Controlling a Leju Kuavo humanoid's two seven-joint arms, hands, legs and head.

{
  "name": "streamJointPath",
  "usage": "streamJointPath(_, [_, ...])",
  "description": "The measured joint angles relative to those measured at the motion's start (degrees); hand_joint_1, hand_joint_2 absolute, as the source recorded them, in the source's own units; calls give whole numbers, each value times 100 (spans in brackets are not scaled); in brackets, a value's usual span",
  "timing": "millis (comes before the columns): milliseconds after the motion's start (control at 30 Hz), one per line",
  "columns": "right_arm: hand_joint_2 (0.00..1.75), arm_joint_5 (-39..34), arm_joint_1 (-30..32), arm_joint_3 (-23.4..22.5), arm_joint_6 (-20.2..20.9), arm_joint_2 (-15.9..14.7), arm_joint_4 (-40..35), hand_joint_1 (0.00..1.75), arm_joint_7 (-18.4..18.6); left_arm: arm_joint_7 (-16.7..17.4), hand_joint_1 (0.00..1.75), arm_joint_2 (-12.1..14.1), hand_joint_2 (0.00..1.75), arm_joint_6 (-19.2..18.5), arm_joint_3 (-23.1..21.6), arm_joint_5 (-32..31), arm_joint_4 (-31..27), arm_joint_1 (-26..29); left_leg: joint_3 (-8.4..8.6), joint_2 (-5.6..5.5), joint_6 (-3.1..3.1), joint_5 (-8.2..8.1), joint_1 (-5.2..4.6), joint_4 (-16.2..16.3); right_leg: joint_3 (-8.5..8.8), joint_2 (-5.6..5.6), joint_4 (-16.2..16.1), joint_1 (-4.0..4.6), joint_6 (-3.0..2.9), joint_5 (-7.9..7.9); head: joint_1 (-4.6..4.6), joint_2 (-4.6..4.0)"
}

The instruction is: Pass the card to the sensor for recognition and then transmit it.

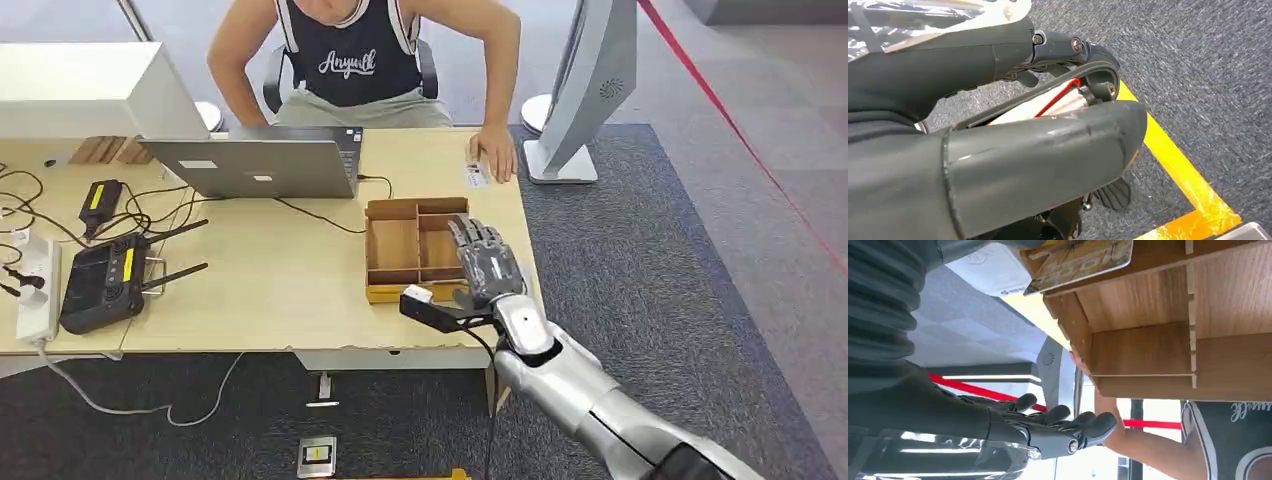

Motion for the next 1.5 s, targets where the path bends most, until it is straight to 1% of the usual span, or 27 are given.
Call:
streamJointPath(200, [175,-74,-4,-42,96,53,85,0,-63,-9,0,0,0,-2,0,28,0,1,0,0,0,0,0,0,0,0,0,0,0,0,0,0])
streamJointPath(400, [175,-232,-9,-44,282,105,149,0,-83,-39,0,0,0,-13,0,42,0,4,0,0,0,0,0,0,0,0,0,0,0,0,0,0])
streamJointPath(900, [175,-308,-36,-44,291,179,258,0,-142,-7,0,0,0,-17,0,9,0,14,0,0,0,0,0,0,0,0,0,0,0,0,0,0])
streamJointPath(933, [175,-312,-35,-44,297,181,262,19,-144,0,0,0,0,-17,0,-2,0,14,0,0,0,0,0,0,0,0,0,0,0,0,2,0])
streamJointPath(967, [175,-317,-36,-44,302,184,271,110,-151,2,0,0,0,-15,0,-9,0,15,0,1,0,0,0,0,0,0,0,0,0,0,0,0])
streamJointPath(1067, [175,-343,-32,-44,361,184,273,110,-153,11,0,0,0,-11,0,-17,0,15,0,1,0,0,0,0,0,0,0,0,0,0,0,0])
streamJointPath(1100, [175,-367,-31,-44,378,184,273,168,-164,7,0,0,0,-9,0,-9,0,16,0,1,0,0,0,0,0,0,0,0,0,0,2,0])
streamJointPath(1133, [175,-374,-31,-44,387,184,273,175,-184,2,0,0,0,-9,0,-4,0,16,0,1,0,0,0,0,0,0,0,0,0,0,0,0])
streamJointPath(1500, [175,-433,-40,-42,452,243,273,175,-247,-9,0,2,0,-9,0,55,0,15,0,0,0,0,0,0,0,0,0,0,0,0,0,0])
